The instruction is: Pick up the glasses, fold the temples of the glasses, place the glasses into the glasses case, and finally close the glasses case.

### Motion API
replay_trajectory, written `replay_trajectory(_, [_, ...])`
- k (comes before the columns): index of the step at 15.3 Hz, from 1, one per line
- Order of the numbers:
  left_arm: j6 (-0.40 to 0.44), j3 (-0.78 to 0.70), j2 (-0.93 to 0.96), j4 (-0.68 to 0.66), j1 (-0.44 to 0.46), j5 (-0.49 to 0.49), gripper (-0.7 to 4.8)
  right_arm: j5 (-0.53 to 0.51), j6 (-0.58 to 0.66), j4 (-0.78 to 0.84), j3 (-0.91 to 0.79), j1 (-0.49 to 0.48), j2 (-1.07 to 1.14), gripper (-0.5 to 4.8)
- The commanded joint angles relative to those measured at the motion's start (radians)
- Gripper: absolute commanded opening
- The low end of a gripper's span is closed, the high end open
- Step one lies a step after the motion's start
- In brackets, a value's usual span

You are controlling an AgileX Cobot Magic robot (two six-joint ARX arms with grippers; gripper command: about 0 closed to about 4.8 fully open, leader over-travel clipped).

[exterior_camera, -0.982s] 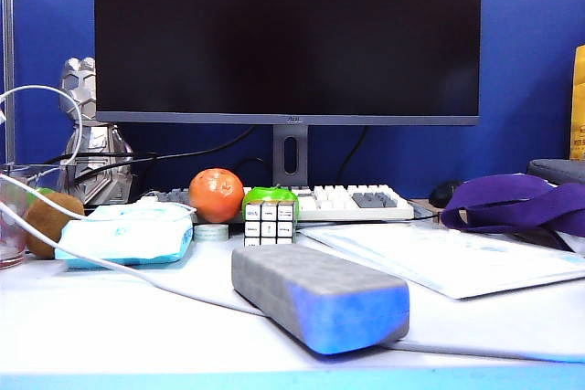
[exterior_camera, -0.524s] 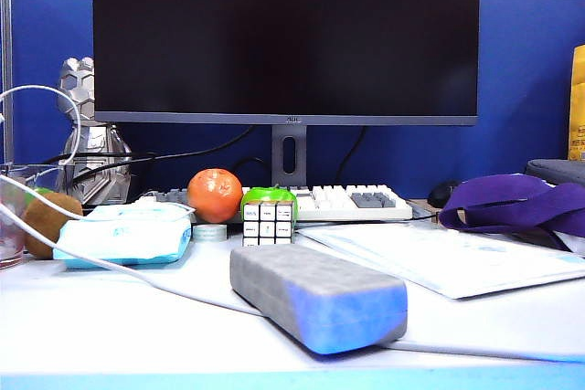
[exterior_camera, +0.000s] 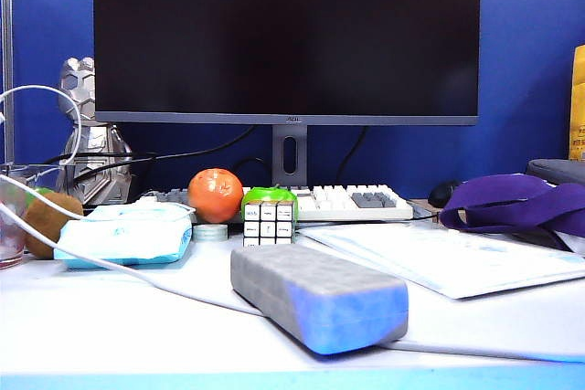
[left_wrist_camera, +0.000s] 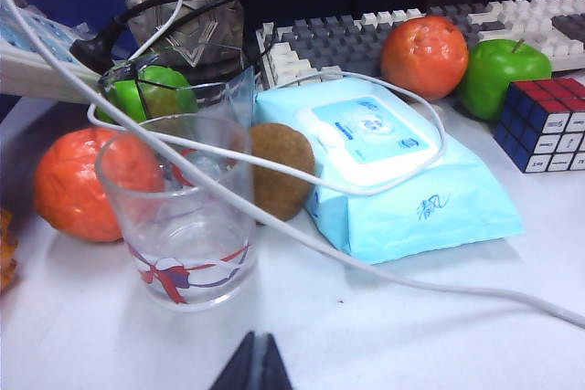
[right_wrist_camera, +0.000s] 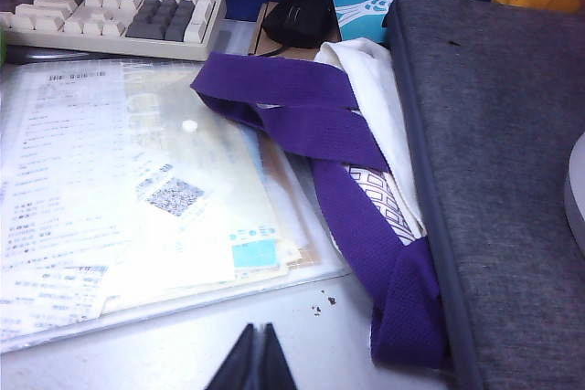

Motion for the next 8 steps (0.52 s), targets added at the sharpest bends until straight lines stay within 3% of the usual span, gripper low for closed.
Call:
replay_trajectory(1, [0.004, -0.002, -0.002, -0.013, 0.0, 0.001, -0.05, -0.003, 0.093, 0.001, -0.007, -0.001, -0.002, -0.05])
replay_trajectory(8, [0.004, -0.002, -0.002, -0.012, 0.0, 0.001, -0.04, 0.0, 0.113, 0.002, -0.007, -0.002, -0.002, -0.05])
